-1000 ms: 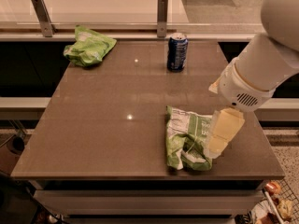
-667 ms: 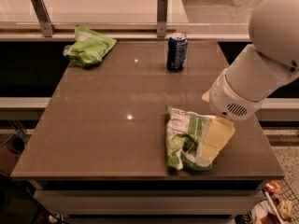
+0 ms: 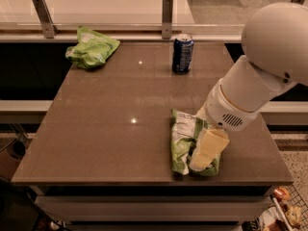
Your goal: Move green jalapeno chip bag near green rice chip bag
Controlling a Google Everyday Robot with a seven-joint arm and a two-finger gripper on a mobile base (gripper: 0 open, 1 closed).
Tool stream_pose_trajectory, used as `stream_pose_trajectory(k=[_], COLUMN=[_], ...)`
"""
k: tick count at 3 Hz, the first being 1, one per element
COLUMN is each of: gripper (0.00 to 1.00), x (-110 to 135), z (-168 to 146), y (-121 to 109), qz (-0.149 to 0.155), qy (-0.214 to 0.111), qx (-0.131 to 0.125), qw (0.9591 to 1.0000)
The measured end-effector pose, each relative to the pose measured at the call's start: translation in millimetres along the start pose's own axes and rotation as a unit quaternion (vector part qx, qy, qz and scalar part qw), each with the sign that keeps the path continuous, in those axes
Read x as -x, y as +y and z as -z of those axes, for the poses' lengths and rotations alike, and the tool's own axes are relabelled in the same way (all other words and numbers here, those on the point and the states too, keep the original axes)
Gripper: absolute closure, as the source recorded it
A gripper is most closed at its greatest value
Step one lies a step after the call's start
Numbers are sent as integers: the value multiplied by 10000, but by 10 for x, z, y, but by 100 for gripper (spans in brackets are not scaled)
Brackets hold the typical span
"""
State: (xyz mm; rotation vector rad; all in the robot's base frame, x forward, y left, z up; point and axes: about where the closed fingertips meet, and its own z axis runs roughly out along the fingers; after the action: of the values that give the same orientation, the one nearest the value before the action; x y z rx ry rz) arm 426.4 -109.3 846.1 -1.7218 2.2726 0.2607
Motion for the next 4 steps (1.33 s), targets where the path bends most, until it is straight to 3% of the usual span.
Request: stream_pose_trajectory(k=[2,3,4], gripper=[65,95,100], x=[13,22,26], z=[19,31,37], y=[13,22,25], qz=[18,30,34], qy=[3,6,6], qx=[-25,-41,-46], qw=[10000,10000,10000])
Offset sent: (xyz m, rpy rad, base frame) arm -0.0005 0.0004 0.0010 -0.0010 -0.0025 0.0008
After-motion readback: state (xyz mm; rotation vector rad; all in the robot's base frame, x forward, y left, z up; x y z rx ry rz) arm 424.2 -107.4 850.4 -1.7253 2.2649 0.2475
